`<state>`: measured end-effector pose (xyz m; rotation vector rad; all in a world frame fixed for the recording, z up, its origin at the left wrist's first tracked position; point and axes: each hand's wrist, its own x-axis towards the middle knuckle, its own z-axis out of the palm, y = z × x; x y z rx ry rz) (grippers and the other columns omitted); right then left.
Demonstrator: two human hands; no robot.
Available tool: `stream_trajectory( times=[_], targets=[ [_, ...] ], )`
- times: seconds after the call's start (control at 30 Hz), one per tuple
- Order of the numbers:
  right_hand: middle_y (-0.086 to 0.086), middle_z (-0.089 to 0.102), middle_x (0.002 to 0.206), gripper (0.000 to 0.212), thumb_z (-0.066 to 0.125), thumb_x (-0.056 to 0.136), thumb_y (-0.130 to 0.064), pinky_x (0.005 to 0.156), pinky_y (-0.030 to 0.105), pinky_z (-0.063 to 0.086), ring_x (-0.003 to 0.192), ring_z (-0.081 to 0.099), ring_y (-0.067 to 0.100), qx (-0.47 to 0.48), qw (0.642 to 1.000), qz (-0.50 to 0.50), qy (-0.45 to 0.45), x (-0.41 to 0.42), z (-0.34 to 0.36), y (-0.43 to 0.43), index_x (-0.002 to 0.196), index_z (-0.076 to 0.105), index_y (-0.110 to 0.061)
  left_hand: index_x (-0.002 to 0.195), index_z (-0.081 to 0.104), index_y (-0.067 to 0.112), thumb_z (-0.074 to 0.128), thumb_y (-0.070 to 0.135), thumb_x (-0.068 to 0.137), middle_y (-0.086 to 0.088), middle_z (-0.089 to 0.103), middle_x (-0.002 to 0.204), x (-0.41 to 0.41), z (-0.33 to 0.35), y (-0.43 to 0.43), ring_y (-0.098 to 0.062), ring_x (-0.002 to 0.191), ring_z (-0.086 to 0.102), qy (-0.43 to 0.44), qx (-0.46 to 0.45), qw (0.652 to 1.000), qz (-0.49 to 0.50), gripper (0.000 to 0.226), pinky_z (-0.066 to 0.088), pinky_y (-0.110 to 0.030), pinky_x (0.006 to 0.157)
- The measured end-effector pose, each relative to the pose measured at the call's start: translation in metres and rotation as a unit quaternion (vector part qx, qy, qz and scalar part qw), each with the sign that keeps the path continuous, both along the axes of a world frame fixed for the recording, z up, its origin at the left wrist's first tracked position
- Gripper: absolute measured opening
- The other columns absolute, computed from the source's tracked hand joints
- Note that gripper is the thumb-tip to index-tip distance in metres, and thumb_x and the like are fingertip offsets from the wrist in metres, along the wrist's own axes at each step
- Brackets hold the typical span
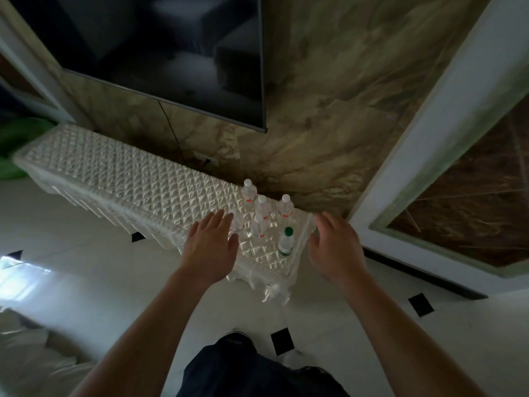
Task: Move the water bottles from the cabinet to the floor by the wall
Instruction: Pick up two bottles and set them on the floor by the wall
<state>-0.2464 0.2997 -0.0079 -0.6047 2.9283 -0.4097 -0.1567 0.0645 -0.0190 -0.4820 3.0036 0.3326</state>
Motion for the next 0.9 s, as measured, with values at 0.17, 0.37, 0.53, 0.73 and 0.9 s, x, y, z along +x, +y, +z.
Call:
stream_trajectory(
  times=[0.17,0.37,0.53,0.73,0.9],
  targets=[
    [0.006,0.046,0.145,0.047,0.041,0.098,-0.029,0.11,0.039,0.032,0.134,0.04,0.022,0.007,1.0,0.004,-0.012,-0.02,-0.007,-0.014,0.142,0.042,-0.013,0.153,0.028,0.019,0.035,0.041,0.101,-0.004,0.026,0.161,-0.021,-0.008,-0.014,-0.023,0.15,0.019,-0.007,0.015,1.0,0.008,0.057,0.018,-0.046,0.122],
    [0.009,0.044,0.147,0.048,0.043,0.099,-0.031,0.113,0.044,0.034,0.137,0.038,0.025,0.012,0.999,-0.015,-0.04,-0.04,-0.024,-0.039,0.144,0.041,-0.013,0.153,0.028,0.02,0.036,0.04,0.101,-0.004,0.026,0.162,-0.049,-0.02,-0.044,-0.023,0.15,0.018,-0.011,0.043,0.999,-0.005,0.056,0.016,-0.046,0.122],
    [0.013,0.052,0.138,0.046,0.048,0.095,-0.025,0.104,0.046,0.041,0.127,0.048,0.03,0.008,0.998,-0.039,-0.049,-0.053,-0.037,-0.06,0.138,0.048,-0.008,0.151,0.031,0.018,0.036,0.041,0.101,-0.005,0.031,0.159,-0.073,-0.038,-0.078,-0.024,0.148,0.024,-0.02,0.042,0.998,-0.037,0.055,0.022,-0.049,0.12],
    [0.014,0.045,0.146,0.051,0.047,0.098,-0.026,0.11,0.039,0.033,0.135,0.041,0.028,0.002,0.994,-0.087,-0.072,-0.067,-0.055,-0.077,0.145,0.04,-0.008,0.15,0.032,0.017,0.039,0.043,0.1,-0.006,0.033,0.158,-0.093,-0.064,-0.105,-0.023,0.147,0.028,-0.038,0.064,0.995,-0.064,0.056,0.024,-0.046,0.119],
    [0.01,0.044,0.148,0.051,0.047,0.1,-0.028,0.109,0.036,0.033,0.136,0.039,0.024,-0.03,0.989,-0.101,-0.1,-0.085,-0.078,-0.081,0.148,0.037,-0.012,0.15,0.034,0.015,0.042,0.043,0.099,-0.006,0.036,0.157,-0.112,-0.09,-0.123,-0.023,0.146,0.031,-0.054,0.097,0.993,-0.05,0.058,0.027,-0.046,0.118]
  ],
)
